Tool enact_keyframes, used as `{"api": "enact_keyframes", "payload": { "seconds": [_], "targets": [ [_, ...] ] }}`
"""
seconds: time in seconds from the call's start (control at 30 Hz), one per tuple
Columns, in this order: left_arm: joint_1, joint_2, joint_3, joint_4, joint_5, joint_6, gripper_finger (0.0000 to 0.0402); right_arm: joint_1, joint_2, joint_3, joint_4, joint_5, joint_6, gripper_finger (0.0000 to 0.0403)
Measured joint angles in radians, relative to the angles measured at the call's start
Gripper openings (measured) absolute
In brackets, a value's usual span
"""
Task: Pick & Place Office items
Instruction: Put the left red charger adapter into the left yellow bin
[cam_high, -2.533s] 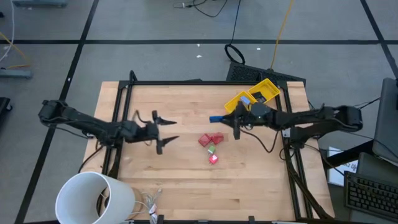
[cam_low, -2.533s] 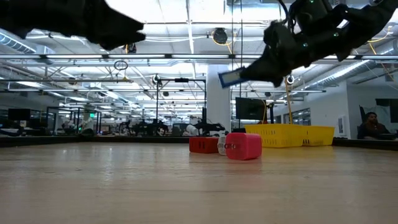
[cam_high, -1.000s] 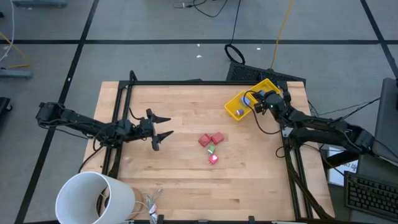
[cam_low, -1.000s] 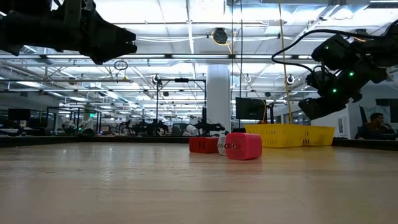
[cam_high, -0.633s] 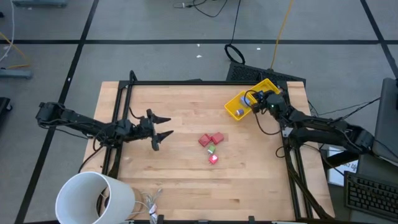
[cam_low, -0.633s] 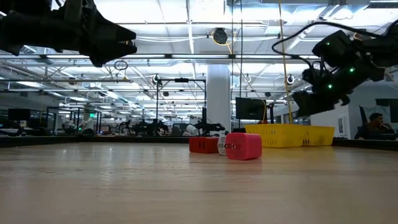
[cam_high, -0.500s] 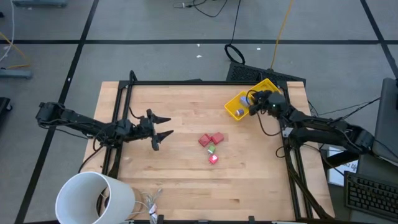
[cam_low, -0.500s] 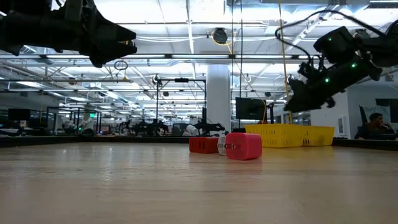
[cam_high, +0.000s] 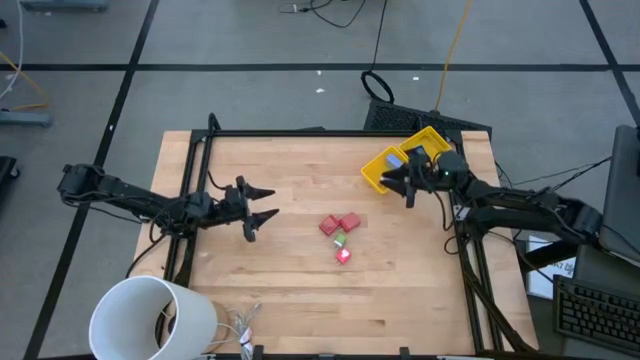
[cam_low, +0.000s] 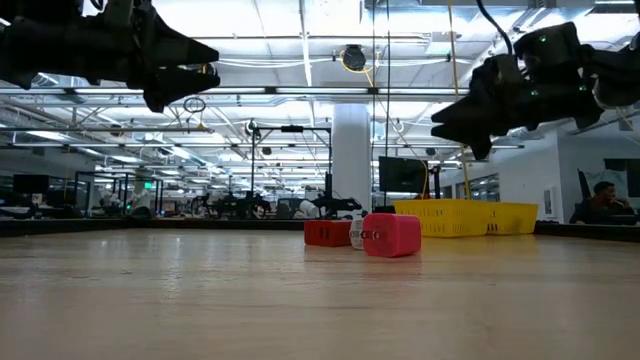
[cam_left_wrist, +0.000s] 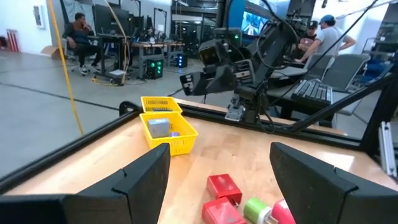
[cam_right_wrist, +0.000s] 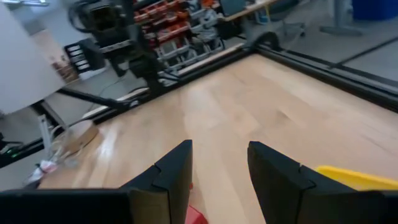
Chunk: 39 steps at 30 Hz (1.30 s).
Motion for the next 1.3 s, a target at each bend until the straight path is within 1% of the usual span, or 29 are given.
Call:
{"api": "enact_keyframes", "payload": {
  "seconds": [0.1, 0.2, 0.27, 0.37, 0.47, 0.53, 0.63, 0.77, 0.83, 0.9, 0.97, 1.1, 1.2, 1.3],
  "targets": [
    [0.0, 0.029, 0.0, 0.0, 0.004, -0.053, 0.0274, 0.029, 0.0, 0.0, 0.023, 0.001, -0.018, 0.0144],
    [-0.004, 0.09, 0.003, -0.005, 0.045, -0.113, 0.0274, 0.045, 0.0, 0.0, 0.038, 0.004, -0.026, 0.0143],
    [-0.013, 0.154, 0.018, -0.009, 0.077, -0.132, 0.0273, 0.05, 0.0, 0.0, 0.043, 0.016, -0.029, 0.0142],
    [-0.028, 0.28, 0.075, -0.012, 0.111, -0.134, 0.0274, 0.056, 0.0, 0.0, 0.046, 0.071, -0.03, 0.0142],
    [-0.036, 0.411, 0.179, -0.044, 0.125, -0.131, 0.0273, 0.056, 0.002, 0.0, 0.046, 0.108, -0.03, 0.0144],
    [-0.036, 0.498, 0.275, -0.13, 0.125, -0.129, 0.0273, 0.056, 0.003, 0.0, 0.042, 0.109, -0.03, 0.0143],
    [-0.022, 0.63, 0.441, -0.329, 0.125, -0.148, 0.0273, 0.056, 0.003, 0.0, 0.038, 0.106, -0.028, 0.0142],
    [0.009, 0.79, 0.667, -0.616, 0.152, -0.242, 0.0273, 0.056, 0.003, 0.0, 0.037, 0.106, -0.026, 0.0145],
    [0.026, 0.857, 0.759, -0.729, 0.15, -0.284, 0.0273, 0.056, 0.003, 0.0, 0.035, 0.106, -0.026, 0.0145],
    [0.043, 0.914, 0.837, -0.807, 0.148, -0.299, 0.0273, 0.056, 0.003, 0.0, 0.035, 0.106, -0.026, 0.0145],
    [0.058, 0.96, 0.898, -0.861, 0.149, -0.314, 0.0273, 0.056, 0.003, 0.0, 0.035, 0.105, -0.026, 0.0143],
    [0.074, 1.032, 0.98, -0.895, 0.147, -0.334, 0.0273, 0.056, 0.003, 0.0, 0.035, 0.105, -0.026, 0.0142],
    [0.075, 1.073, 1.01, -0.889, 0.163, -0.329, 0.0273, 0.056, 0.003, 0.0, 0.035, 0.105, -0.026, 0.0143],
    [0.078, 1.094, 1.014, -0.882, 0.17, -0.312, 0.0273, 0.056, 0.003, 0.0, 0.035, 0.105, -0.026, 0.0143]
  ]
}}
